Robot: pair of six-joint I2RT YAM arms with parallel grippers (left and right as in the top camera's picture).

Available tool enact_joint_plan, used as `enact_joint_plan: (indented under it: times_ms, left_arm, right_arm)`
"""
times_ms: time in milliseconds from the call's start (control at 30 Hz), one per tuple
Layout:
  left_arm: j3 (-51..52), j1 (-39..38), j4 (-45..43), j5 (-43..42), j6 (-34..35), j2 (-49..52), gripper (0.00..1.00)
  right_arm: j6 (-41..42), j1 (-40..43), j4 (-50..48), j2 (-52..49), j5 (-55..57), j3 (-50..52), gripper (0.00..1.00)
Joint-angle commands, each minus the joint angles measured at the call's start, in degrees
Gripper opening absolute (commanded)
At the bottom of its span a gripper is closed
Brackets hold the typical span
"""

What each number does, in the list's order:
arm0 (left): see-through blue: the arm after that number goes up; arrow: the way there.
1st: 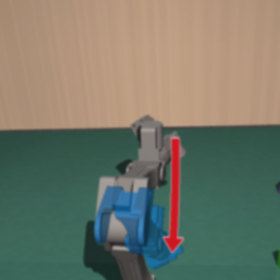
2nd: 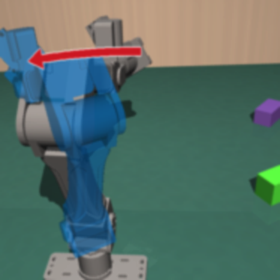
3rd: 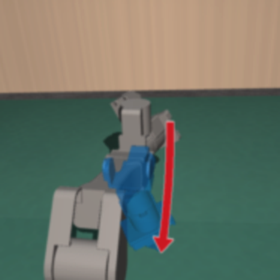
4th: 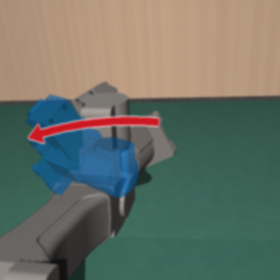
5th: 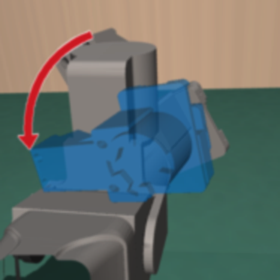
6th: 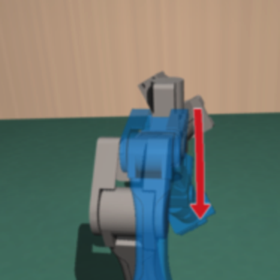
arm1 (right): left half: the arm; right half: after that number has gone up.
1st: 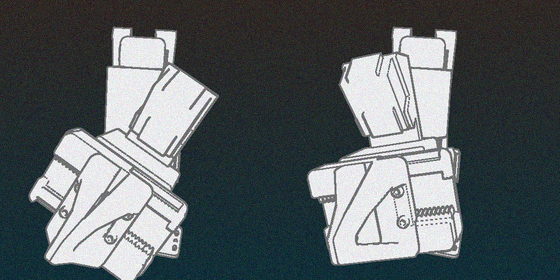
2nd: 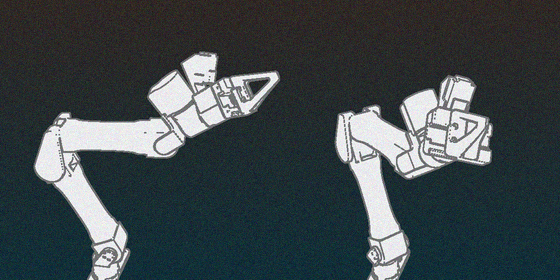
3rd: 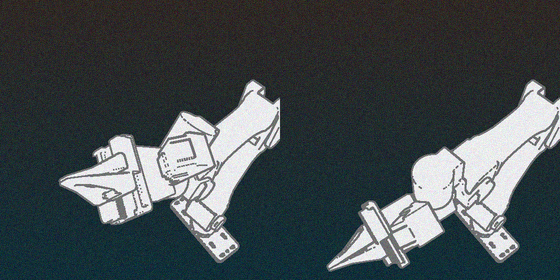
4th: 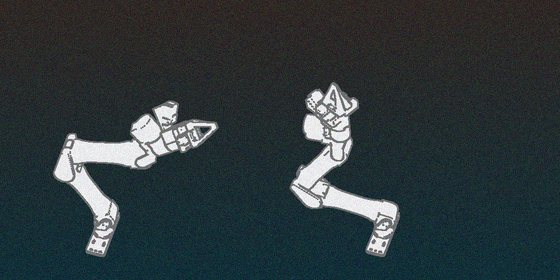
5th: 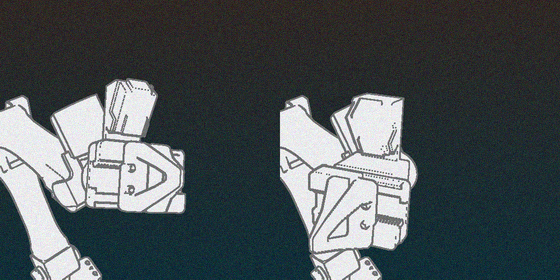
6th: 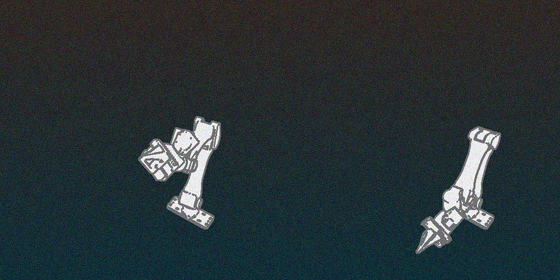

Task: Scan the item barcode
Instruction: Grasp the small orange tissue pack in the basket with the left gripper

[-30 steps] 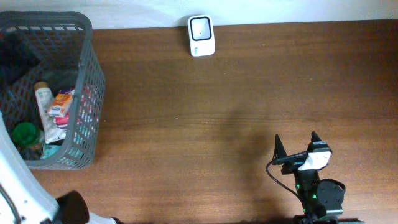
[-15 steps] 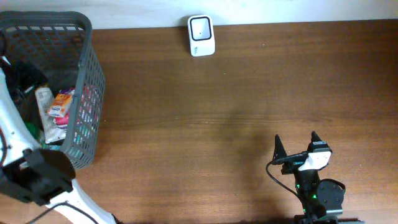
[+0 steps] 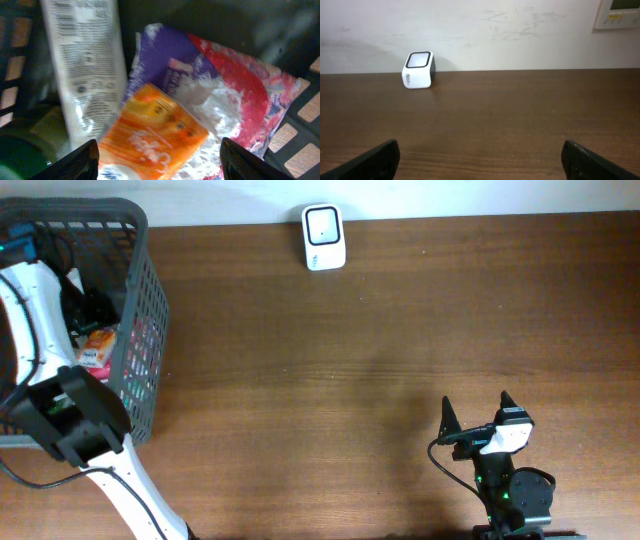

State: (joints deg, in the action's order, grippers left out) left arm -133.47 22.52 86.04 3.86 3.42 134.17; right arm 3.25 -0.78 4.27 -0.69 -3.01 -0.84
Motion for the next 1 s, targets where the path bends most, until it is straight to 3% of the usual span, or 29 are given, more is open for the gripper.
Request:
enact_joint_plan:
  times_ms: [0, 33, 167, 200, 333, 367, 467, 633, 767, 967]
  left_arm:
    - [-0.55, -0.2, 0.11, 1.03, -2.19, 4.0, 0.75]
    - [-0.55, -0.2, 0.2, 1.16, -2.21, 4.66, 0.74]
    - [-0.5, 0.02, 0.98, 1.84, -2.19, 5.4, 0.58]
    - [-0.5, 0.15, 0.96, 1.99, -2.19, 5.42, 0.51]
    - [-0.5, 0.22, 2.45, 1.95, -2.1, 5.4, 0.04]
    - [-0.52, 0.2, 2.97, 1.92, -1.44, 5.35, 0.0]
    - [-2.16, 0.26, 4.81, 1.81, -0.17, 5.31, 0.0]
    - [-16.09, 0.59, 10.71, 0.28, 4.48, 4.22, 0.0]
    - [-22.8, 1.11, 10.69, -1.99, 6.23, -2.36, 0.0]
    - [-24.41, 2.21, 10.64, -2.71, 8.17, -14.88, 0.0]
  right_arm:
    - [0.44, 0.42, 0.02, 0.33, 0.07, 0.52, 0.98]
    - [0.44, 0.42, 0.02, 0.33, 0.07, 0.52, 0.98]
    - [0.44, 0.42, 0.0, 0.33, 0.07, 0.52, 0.98]
    - [0.44, 0.42, 0.02, 0.33, 0.07, 0.52, 0.99]
    - [0.44, 0.42, 0.02, 0.33, 0.07, 0.52, 0.98]
    - [0.44, 0.42, 0.02, 0.33, 0.07, 0.52, 0.99]
    - [0.44, 0.42, 0.02, 0.33, 0.07, 0.52, 0.99]
    - [0.44, 0.42, 0.02, 0.33, 0.07, 0.52, 0.99]
    - [0.44, 0.42, 0.02, 0.33, 0.07, 0.52, 0.99]
    - [0.44, 0.42, 0.02, 0.33, 0.07, 0.52, 0.98]
